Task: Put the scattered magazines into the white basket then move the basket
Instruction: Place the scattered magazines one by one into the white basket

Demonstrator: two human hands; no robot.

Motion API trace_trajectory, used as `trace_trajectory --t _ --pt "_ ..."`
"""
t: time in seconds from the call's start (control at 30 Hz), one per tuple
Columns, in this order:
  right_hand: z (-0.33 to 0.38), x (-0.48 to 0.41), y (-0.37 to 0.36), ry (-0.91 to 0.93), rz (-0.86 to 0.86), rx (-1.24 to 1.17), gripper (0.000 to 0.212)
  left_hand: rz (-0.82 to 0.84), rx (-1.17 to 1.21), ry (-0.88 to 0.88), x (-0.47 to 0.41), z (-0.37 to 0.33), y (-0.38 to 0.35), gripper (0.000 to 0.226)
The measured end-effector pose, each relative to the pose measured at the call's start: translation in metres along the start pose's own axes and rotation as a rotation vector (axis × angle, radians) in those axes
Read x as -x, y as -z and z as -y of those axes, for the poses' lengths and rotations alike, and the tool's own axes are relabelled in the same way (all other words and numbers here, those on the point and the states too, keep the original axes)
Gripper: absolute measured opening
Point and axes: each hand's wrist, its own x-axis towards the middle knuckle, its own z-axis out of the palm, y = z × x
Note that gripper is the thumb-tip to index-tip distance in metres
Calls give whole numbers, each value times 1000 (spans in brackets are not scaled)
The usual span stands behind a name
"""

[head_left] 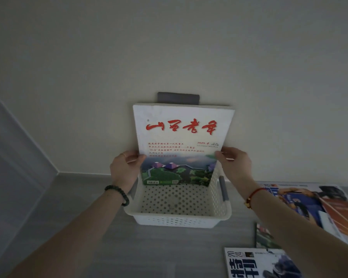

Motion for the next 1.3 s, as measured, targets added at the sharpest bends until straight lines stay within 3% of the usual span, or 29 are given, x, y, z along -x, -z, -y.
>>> trace_trajectory --t 0.2,0.47,0.7,0.97,1.1,1.3 --pt "1 22 62 10 51 -36 15 -48 127 92 30 -9 13 37" --pt "-45 75 190 -97 71 50 16 227 182 -28 136 -39 -8 24" --pt "-97 118 286 -214 8 15 16 448 191 -33 236 -66 -74 23" --pt "-174 140 389 -332 -4 155 21 676 199 21 330 -101 -165 31" --pt "-216 141 430 -408 -15 155 18 746 161 41 363 -113 -207 19" --pt "-268 125 467 -445 -1 242 45 781 101 121 399 -126 -272 42"
